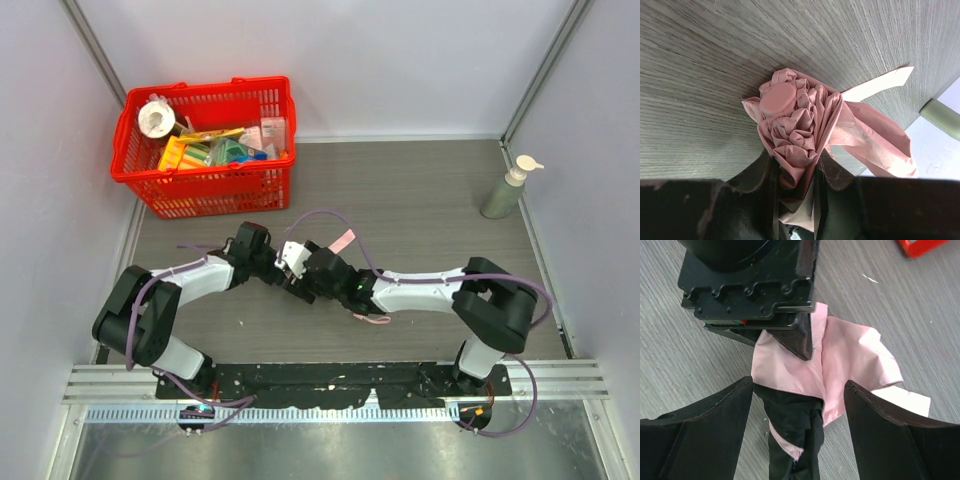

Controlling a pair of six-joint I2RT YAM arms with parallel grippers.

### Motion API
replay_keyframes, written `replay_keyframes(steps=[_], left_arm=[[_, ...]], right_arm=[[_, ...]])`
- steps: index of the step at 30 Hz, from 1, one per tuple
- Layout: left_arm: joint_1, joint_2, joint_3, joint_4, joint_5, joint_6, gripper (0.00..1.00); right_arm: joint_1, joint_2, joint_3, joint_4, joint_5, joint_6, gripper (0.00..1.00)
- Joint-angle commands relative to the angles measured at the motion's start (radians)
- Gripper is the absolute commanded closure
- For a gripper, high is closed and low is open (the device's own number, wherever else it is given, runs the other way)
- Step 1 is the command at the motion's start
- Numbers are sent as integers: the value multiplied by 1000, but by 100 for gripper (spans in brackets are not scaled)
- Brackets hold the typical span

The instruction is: Put away the umbrella

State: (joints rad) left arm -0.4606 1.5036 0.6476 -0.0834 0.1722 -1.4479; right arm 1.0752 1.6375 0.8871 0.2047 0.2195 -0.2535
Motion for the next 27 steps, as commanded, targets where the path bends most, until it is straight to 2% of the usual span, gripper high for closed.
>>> replay_keyframes(steps=[1, 6, 9, 10, 11, 12, 13, 14, 16, 19, 22, 26, 27], left_arm=[[-4, 79, -52, -311, -97, 52, 100], [-6, 95, -40, -334, -94, 44, 100], [-7, 87, -42, -343, -91, 38, 100], [-6, 81, -42, -345, -92, 38, 100], [-7, 75, -46, -343, -92, 35, 100], [-6, 67, -49, -346, -92, 32, 100], [-6, 60, -52, -343, -91, 29, 100], [-7, 57, -52, -340, -91, 27, 100], [-6, 49, -51, -332, -83, 30, 100], [-6, 18, -60, -281, -100, 58, 100], [-6, -58, -91, -185, -121, 93, 60], [-4, -181, -163, -86, -193, 129, 21], [-3, -206, -181, -63, -201, 139, 6]], right_arm=[[14, 60, 0, 165, 26, -49, 23], [15, 145, -31, 176, 53, -23, 28], [17, 165, -65, 177, 73, 22, 37], [14, 171, -76, 188, 86, 32, 47], [14, 177, -77, 171, 98, 52, 50], [17, 189, -76, 162, 118, 56, 60], [12, 197, -79, 159, 124, 68, 65], [12, 202, -83, 163, 116, 72, 79], [11, 211, -86, 164, 95, 86, 99], [-14, 228, -76, 127, 0, 124, 99], [-52, 236, -91, 122, -136, 181, 99], [-87, 240, -135, 130, -294, 249, 99], [-96, 243, -143, 140, -339, 253, 99]])
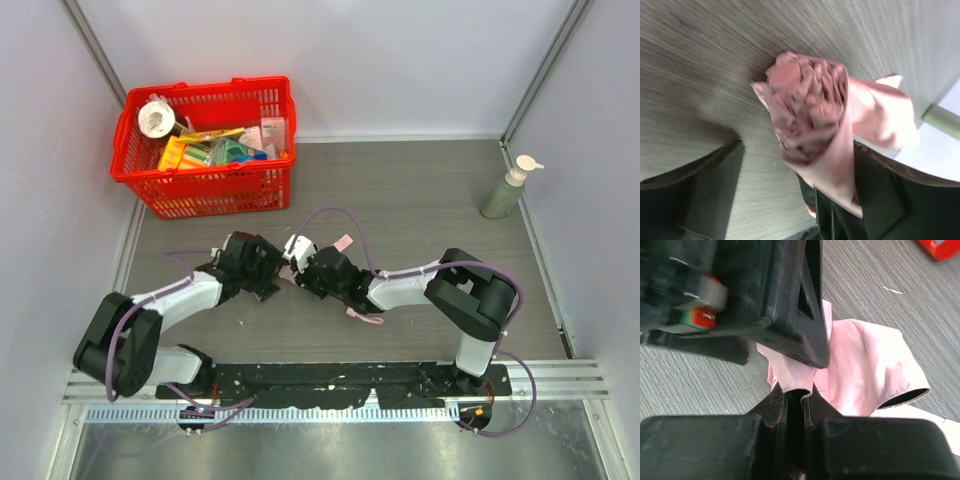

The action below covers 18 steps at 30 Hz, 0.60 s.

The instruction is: Put away the umbrella

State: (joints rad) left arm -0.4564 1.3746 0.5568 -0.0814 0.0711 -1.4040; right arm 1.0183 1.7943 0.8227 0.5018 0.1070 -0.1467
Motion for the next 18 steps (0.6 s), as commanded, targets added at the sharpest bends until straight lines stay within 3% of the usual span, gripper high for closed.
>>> replay_keyframes(steps=[1, 7, 18], left_arm=[[-7, -106, -106, -51, -106, 105, 0], [-8, -256, -204, 74, -99, 177, 0], [-8, -384, -193, 49, -102, 277, 0]], right_arm=[[-50, 89, -98, -132, -246, 186, 99], [-102, 132, -122, -88, -432, 285, 99], [-198, 220, -116, -55, -589, 411, 99]])
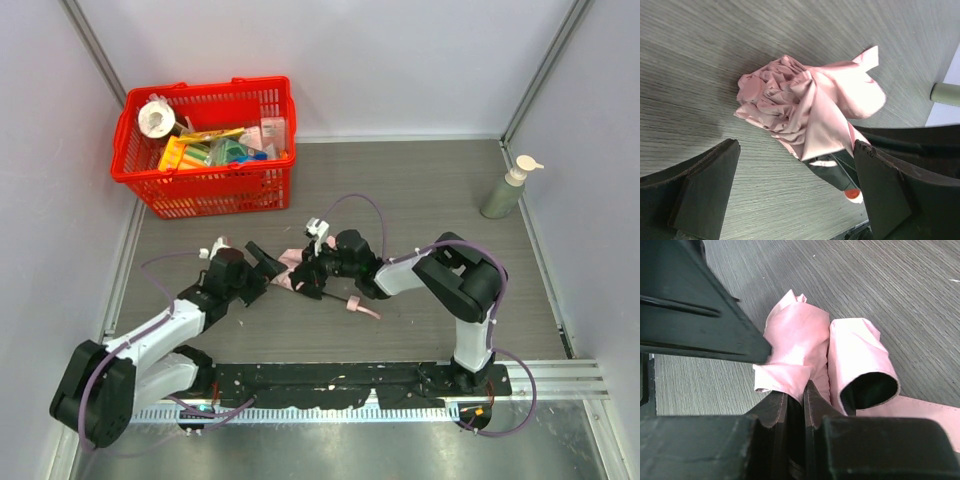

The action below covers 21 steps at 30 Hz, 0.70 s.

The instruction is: Put away the umbrella

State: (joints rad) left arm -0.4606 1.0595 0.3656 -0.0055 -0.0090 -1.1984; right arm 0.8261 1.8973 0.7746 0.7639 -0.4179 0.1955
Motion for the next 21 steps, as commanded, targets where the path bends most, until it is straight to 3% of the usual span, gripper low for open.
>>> replay_keyframes(steps=[1, 8, 14, 19, 21], left_arm=[[-3, -85, -2, -34, -26, 69, 0], [-3, -101, 4, -152, 0, -127, 0], [-1, 34, -8, -41, 47, -217, 0], [-3, 117, -8, 61, -26, -233, 0], [-3, 148, -8, 78, -46, -239, 6]], right_arm=[[-13, 126, -64, -319, -79, 77, 99], [-64, 189, -20, -354, -128, 139, 99], [-82, 250, 23, -382, -151, 174, 99], [-105, 273, 49, -425, -177, 171, 99], [-116, 282, 55, -443, -194, 163, 99]])
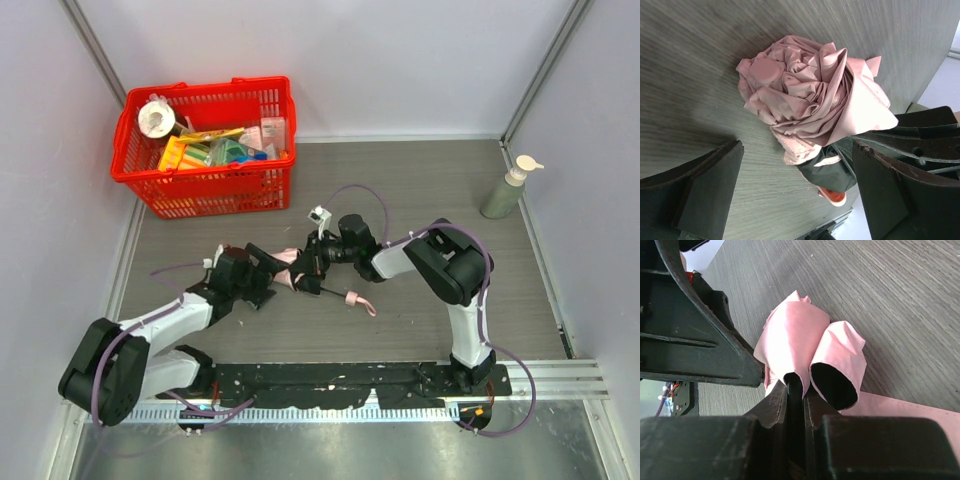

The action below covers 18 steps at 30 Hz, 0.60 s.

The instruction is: Put away the umbrella

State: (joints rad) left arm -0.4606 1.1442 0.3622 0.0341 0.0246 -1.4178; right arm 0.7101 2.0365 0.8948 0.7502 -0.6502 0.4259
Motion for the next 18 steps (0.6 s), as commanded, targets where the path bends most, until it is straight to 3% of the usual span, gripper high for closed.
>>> replay_keyframes(steps=[1, 5, 10, 18], left_arm=[[-3, 80, 0, 30, -97, -17, 8], [-3, 135, 18, -13, -159, 6, 18], [-4, 201, 17, -14, -238, 37, 21], [-12, 305, 9, 20, -253, 51, 15]], right_arm=[[-12, 145, -63, -431, 35, -67, 99], [-29, 157, -56, -434, 15, -64, 99], [-32, 169, -28, -451, 12, -64, 99], [-49, 192, 19, -520, 6, -70, 99]])
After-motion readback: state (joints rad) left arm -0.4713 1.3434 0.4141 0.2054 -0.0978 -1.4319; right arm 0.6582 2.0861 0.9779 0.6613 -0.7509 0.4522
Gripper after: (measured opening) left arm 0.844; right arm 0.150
